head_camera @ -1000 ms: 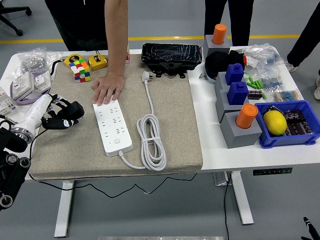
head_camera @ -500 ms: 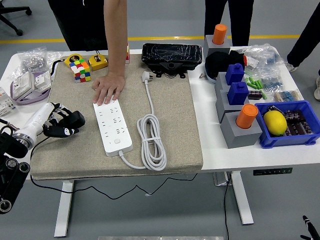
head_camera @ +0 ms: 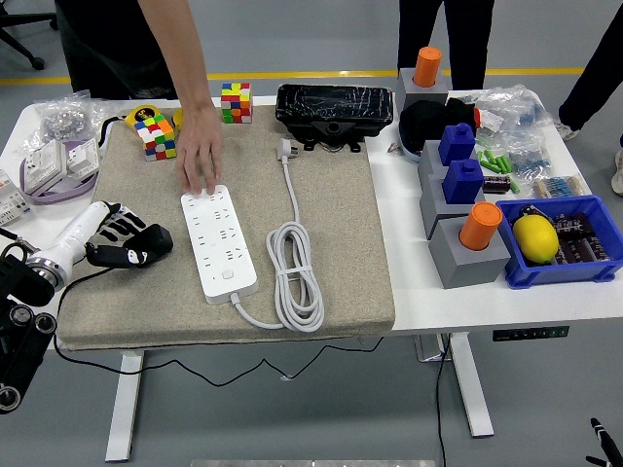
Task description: Pick up the plug,place it near the board,insert it into the board,press the button
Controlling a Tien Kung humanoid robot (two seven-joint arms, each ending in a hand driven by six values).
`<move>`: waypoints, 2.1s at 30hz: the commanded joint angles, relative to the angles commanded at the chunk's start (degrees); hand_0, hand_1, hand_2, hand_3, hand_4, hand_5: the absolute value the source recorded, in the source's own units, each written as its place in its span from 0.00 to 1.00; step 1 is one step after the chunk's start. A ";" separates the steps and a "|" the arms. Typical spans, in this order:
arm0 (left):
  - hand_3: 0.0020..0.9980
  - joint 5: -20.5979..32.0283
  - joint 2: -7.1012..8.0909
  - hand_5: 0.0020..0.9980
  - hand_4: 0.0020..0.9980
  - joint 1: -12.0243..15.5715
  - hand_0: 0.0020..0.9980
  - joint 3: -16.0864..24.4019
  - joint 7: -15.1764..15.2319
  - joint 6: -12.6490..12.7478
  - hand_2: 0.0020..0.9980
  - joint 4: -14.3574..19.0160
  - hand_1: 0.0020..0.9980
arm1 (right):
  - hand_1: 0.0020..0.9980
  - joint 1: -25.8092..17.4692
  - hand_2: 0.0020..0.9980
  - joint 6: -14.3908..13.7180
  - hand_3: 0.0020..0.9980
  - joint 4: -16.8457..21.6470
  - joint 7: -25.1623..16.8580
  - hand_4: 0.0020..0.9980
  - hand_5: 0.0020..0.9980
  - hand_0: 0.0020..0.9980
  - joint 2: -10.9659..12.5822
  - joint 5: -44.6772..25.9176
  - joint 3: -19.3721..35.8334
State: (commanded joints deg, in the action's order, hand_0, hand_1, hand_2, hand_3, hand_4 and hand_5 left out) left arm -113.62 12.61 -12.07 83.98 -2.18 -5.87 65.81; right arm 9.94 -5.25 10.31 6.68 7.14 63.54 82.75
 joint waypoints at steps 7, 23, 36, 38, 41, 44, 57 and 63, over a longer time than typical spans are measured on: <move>0.75 0.35 -0.14 0.49 1.00 0.03 0.72 1.13 -0.07 -0.11 0.75 0.75 0.80 | 0.74 0.12 0.73 0.01 0.76 0.00 0.08 1.00 1.00 0.80 -0.05 -0.13 -0.28; 0.89 17.65 -4.87 0.89 1.00 3.96 0.86 4.73 8.32 15.16 0.95 8.13 0.96 | 0.74 -0.17 0.73 0.26 0.76 0.00 0.33 1.00 1.00 0.80 -0.54 0.03 -1.66; 0.91 40.01 -8.08 1.00 1.00 7.48 0.84 6.46 19.03 19.82 0.94 13.16 0.94 | 0.75 -0.17 0.73 0.42 0.76 0.00 0.45 1.00 1.00 0.80 -1.24 0.65 -1.99; 0.87 42.52 -8.45 1.00 1.00 7.92 0.80 6.50 19.97 20.32 0.89 12.82 0.89 | 0.75 -0.21 0.73 0.46 0.76 0.00 0.33 1.00 1.00 0.80 -1.41 0.52 -2.20; 0.87 44.36 -8.94 1.00 1.00 8.77 0.80 6.49 20.61 20.93 0.89 12.47 0.89 | 0.75 -0.33 0.73 0.53 0.76 0.00 0.28 1.00 1.00 0.80 -1.67 0.64 -2.34; 0.85 44.30 -9.15 1.00 1.00 9.46 0.77 6.33 20.55 21.14 0.86 12.49 0.86 | 0.75 -0.50 0.73 0.56 0.76 0.00 0.36 1.00 1.00 0.80 -1.99 1.16 -2.03; 0.86 41.64 -9.16 1.00 1.00 9.58 0.75 5.91 19.59 20.77 0.85 13.23 0.85 | 0.75 -0.71 0.73 0.43 0.76 0.00 0.37 1.00 1.00 0.80 -2.12 0.97 -1.99; 0.86 40.55 -8.92 1.00 1.00 9.53 0.75 5.59 19.01 20.35 0.85 13.44 0.84 | 0.75 -1.10 0.73 0.41 0.76 0.00 0.42 1.00 1.00 0.80 -2.20 0.86 -1.84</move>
State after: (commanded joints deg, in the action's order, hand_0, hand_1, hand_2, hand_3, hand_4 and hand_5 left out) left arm -73.07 3.69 -2.54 89.57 16.82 14.48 79.26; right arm 8.84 -4.84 10.31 7.10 4.95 64.41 80.91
